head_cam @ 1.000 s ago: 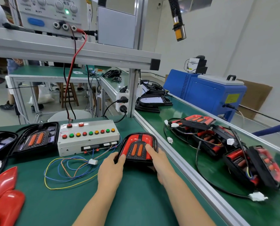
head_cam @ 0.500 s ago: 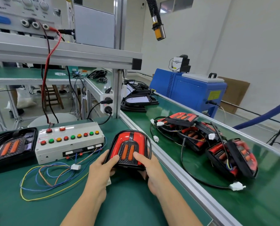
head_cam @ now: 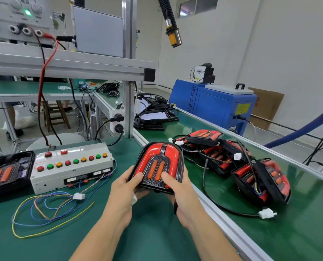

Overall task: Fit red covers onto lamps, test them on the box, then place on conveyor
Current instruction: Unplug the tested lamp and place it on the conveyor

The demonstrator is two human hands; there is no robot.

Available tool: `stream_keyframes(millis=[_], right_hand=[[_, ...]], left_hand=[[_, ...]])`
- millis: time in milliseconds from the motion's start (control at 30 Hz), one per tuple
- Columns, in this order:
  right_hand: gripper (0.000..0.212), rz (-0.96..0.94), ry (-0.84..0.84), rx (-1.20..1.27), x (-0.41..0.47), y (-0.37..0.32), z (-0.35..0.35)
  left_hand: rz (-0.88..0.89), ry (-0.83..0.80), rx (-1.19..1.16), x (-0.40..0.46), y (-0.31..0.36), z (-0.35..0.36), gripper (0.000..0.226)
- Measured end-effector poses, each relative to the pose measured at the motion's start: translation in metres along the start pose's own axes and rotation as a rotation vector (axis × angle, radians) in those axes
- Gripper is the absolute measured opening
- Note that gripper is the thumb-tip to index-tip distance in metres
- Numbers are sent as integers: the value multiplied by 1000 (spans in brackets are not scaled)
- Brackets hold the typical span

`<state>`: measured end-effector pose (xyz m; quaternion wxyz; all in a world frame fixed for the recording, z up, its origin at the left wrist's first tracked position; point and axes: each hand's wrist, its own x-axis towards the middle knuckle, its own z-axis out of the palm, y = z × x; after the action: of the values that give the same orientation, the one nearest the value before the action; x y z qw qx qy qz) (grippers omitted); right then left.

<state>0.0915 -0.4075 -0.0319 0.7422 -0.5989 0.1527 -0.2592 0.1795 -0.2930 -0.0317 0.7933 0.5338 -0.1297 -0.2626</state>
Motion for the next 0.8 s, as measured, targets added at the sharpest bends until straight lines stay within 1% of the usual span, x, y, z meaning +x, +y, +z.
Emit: stream_keyframes(millis=[67, 133, 233, 300, 467, 567, 633, 700, 733, 800], right_hand=[[50, -38, 21, -2, 1, -9, -6], [52, -69, 58, -2, 3, -18, -13], [68, -82, 127, 32, 9, -34, -27], [73, -89, 166, 29, 15, -45, -38], [76, -85, 267, -25, 29, -71, -70], [76, -71, 345, -10, 40, -83, -90], [77, -64, 404, 15, 49, -91, -105], [76, -65, 456, 35, 57, -100, -118], [75, -63, 480, 32, 62, -104, -125], [75, -51, 517, 6, 72, -112, -139]], left_hand=[[4, -27, 14, 3, 3, 11, 22], [4, -49, 25, 7, 6, 24, 21], [13, -87, 52, 16, 11, 48, 20], [8, -108, 62, 21, 14, 66, 20], [-11, -165, 99, 36, 17, 110, 21], [-34, -199, 104, 44, 17, 138, 23], [-38, -204, 143, 50, 15, 155, 27], [-39, -226, 206, 55, 12, 168, 48], [-35, -250, 249, 57, 11, 174, 51], [-11, -310, 335, 60, 8, 182, 48]])
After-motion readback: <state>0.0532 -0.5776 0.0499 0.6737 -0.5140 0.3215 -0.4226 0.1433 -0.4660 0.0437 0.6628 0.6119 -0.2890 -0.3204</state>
